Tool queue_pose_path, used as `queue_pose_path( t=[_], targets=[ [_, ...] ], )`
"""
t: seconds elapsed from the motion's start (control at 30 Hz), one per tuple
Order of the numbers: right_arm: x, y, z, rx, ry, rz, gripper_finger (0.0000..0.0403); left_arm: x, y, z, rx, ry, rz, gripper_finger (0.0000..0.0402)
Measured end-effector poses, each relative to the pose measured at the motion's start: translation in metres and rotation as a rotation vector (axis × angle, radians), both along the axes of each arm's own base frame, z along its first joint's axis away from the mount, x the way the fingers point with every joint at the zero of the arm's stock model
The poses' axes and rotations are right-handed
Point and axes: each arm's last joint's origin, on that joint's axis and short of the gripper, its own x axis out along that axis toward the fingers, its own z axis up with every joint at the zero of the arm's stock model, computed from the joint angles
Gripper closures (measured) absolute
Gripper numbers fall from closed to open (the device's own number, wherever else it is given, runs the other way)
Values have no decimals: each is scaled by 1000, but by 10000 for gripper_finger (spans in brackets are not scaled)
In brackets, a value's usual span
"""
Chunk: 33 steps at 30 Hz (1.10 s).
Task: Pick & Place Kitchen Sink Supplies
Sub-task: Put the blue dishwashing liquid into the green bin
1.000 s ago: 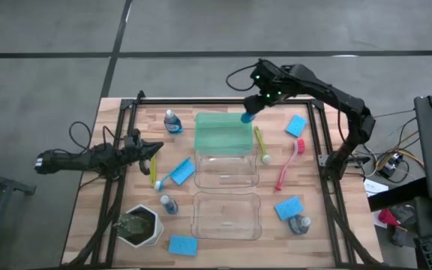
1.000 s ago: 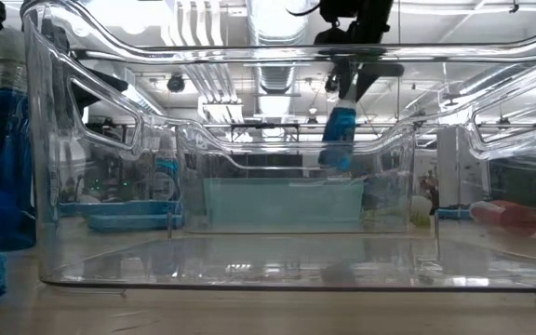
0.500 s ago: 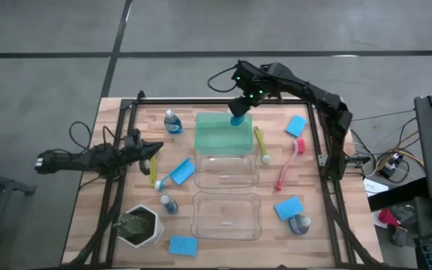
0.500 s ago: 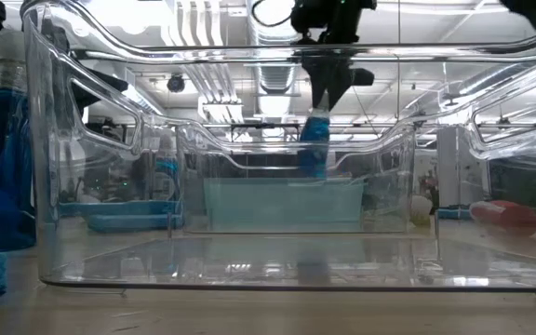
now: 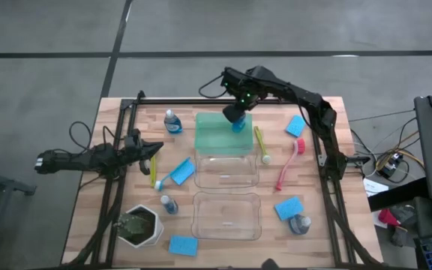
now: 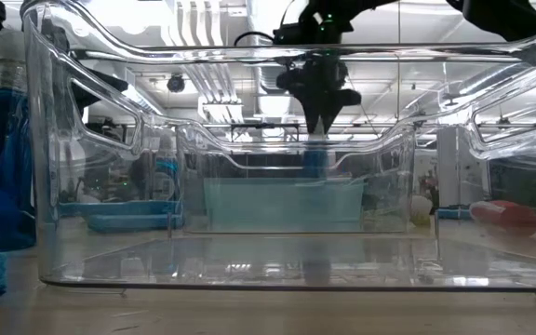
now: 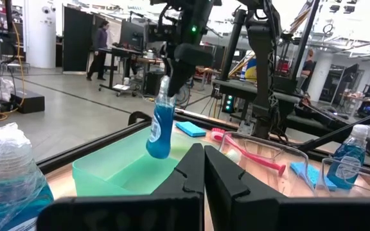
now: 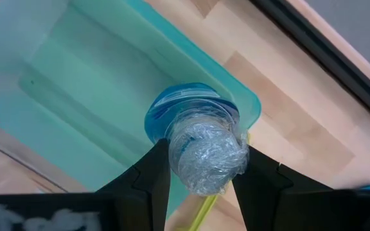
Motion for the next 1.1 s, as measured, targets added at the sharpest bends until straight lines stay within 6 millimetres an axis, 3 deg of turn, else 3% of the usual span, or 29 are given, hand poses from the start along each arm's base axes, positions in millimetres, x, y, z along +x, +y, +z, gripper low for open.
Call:
queue_pose_path(
  t=[0.47, 1.1],
  targets=[
    [3, -1, -23, -3, 33, 6, 271, 0, 0, 0, 0, 0, -1, 396],
    [5, -3, -30, -24, 20, 16, 249, 0, 0, 0, 0, 0, 0, 396]
  ],
)
